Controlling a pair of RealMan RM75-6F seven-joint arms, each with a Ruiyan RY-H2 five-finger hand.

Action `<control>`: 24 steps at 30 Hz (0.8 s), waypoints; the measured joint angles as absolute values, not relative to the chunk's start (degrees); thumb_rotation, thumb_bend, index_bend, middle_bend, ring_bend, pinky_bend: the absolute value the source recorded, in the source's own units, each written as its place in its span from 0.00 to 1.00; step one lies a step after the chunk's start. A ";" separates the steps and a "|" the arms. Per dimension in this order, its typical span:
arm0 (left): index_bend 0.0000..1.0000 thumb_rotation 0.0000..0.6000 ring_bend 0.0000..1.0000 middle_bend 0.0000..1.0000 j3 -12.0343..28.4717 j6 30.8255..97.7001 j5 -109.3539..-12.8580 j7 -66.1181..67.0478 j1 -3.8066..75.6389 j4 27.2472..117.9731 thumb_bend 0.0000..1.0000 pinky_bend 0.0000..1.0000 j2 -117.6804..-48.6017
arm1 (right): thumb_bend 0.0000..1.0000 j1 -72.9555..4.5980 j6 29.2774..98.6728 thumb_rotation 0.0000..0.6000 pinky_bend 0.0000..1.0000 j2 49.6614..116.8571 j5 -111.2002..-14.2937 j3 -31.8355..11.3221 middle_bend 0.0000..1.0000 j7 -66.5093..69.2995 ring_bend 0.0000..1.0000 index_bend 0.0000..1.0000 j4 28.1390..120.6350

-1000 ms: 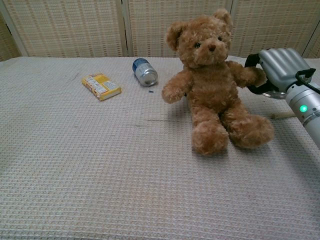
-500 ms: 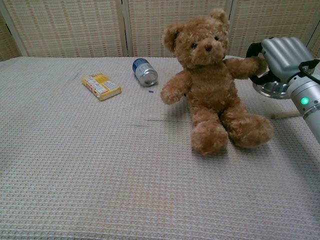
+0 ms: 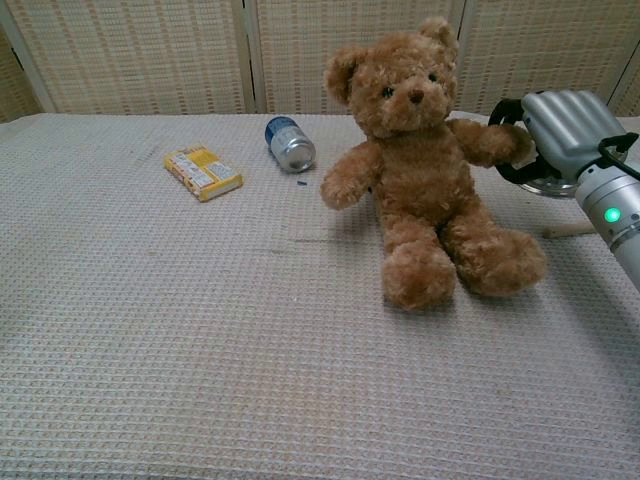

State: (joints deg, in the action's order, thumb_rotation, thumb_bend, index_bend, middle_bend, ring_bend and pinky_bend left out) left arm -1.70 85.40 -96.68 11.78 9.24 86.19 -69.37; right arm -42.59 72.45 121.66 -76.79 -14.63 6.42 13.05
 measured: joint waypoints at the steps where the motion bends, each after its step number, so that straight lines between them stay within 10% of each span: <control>1: 0.27 1.00 0.36 0.35 -1.72 85.41 -96.74 11.79 9.25 86.19 0.44 0.56 -69.37 | 0.27 -42.42 72.81 1.00 0.51 121.48 -76.93 -14.52 0.35 6.62 0.18 0.29 13.20; 13: 0.27 1.00 0.36 0.35 -1.74 85.06 -96.53 12.43 9.32 86.34 0.44 0.56 -69.49 | 0.12 -36.29 76.31 1.00 0.23 113.67 -77.31 -13.14 0.08 1.77 0.00 0.00 29.20; 24: 0.27 1.00 0.36 0.35 -1.64 84.90 -96.00 12.49 9.24 86.41 0.44 0.56 -69.46 | 0.12 -22.59 84.08 1.00 0.23 91.11 -75.83 -8.68 0.08 -17.85 0.00 0.00 79.32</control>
